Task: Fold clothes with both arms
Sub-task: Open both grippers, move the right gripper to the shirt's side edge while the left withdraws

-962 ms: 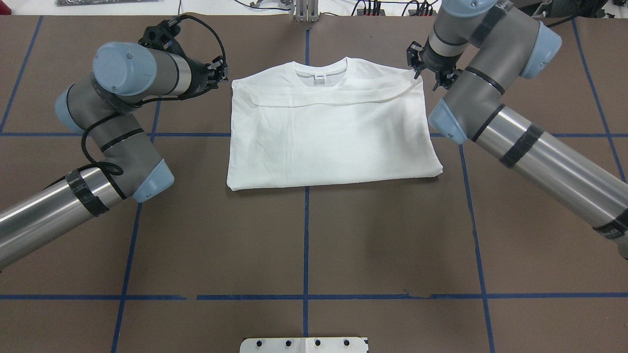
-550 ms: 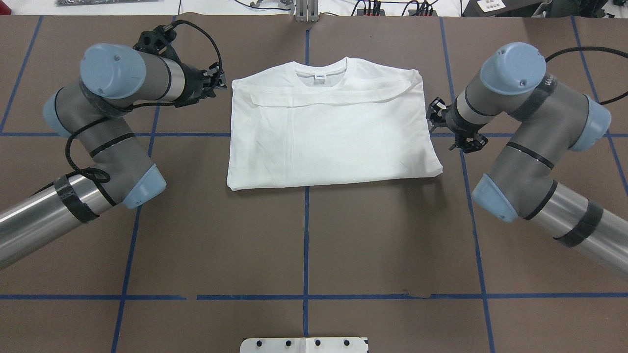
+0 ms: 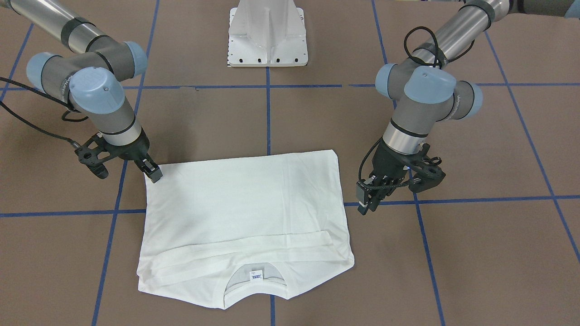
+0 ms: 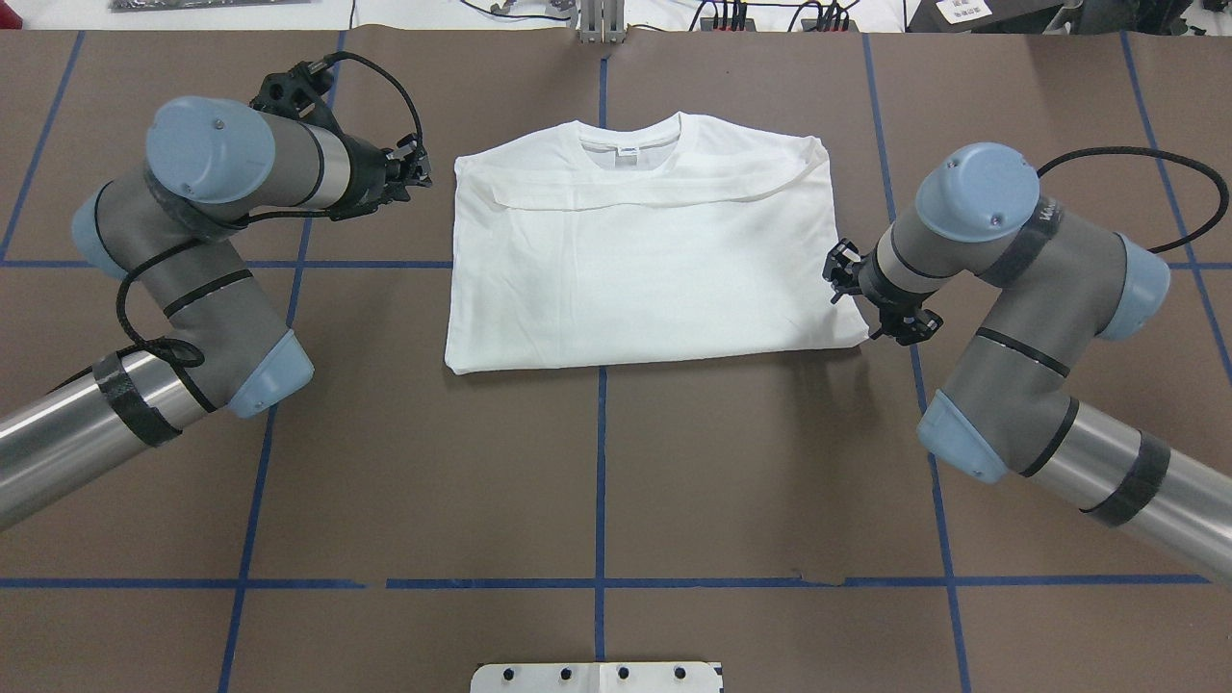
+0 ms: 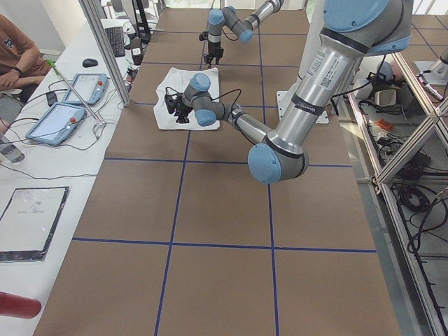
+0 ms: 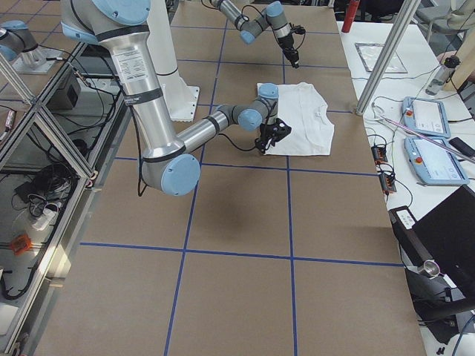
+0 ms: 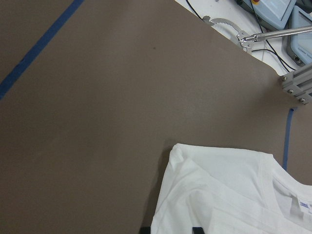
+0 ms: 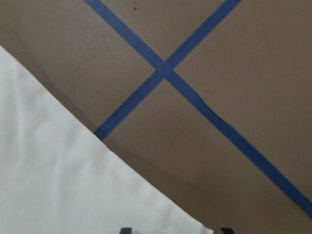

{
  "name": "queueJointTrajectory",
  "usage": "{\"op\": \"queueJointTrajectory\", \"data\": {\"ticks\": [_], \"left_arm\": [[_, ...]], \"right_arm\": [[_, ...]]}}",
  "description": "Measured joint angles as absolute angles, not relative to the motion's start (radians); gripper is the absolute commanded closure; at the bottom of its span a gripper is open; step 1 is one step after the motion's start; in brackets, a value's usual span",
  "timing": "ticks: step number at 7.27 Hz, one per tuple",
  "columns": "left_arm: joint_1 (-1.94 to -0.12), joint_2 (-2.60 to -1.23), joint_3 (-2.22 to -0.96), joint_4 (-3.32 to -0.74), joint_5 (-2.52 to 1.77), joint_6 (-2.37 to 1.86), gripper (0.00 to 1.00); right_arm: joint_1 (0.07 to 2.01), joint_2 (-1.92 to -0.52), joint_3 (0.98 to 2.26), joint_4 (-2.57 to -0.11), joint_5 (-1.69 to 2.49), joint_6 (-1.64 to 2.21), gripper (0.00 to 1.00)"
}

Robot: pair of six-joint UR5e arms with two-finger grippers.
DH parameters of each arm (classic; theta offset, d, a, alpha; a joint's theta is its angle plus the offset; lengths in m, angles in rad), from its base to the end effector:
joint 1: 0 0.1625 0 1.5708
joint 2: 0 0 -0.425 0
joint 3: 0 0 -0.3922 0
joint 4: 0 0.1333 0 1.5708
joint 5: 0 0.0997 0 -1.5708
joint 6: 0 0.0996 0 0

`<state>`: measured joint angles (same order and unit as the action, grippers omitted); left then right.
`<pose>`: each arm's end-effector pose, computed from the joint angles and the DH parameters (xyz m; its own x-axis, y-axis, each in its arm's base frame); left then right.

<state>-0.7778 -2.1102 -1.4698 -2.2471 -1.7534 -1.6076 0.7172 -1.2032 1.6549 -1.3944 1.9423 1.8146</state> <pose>0.4216 -0.5770 0.3143 0.2925 -0.3388 -0.8942 0.5851 0.8031 -0.1130 -0.4191 -0.4944 0.4044 0.4828 0.7195 0.4993 -0.5855 0.6891 -0.4269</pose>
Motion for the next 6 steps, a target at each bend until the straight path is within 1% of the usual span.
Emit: {"op": "queueJointTrajectory", "data": {"ticks": [1, 2, 3, 6], "left_arm": [[-0.778, -2.108, -1.473, -2.244, -1.753, -1.607, 0.6], [-0.778, -2.106, -1.477, -2.242, -1.753, -1.607, 0.6], [-0.778, -2.105, -1.482, -2.24, -1.753, -1.606, 0.6], [-0.778, -2.096, -1.498, -2.238, -1.753, -1.605, 0.6]], "right_arm": [[0.709, -1.201, 1.644, -1.394, 1.94, 1.814, 0.42], [0.705, -1.201, 1.639, -1.394, 1.938, 1.814, 0.83], [0.703, -1.2, 1.637, -1.394, 1.937, 1.817, 1.0], [0.704, -1.202, 1.639, -1.394, 1.94, 1.81, 1.0]]}}
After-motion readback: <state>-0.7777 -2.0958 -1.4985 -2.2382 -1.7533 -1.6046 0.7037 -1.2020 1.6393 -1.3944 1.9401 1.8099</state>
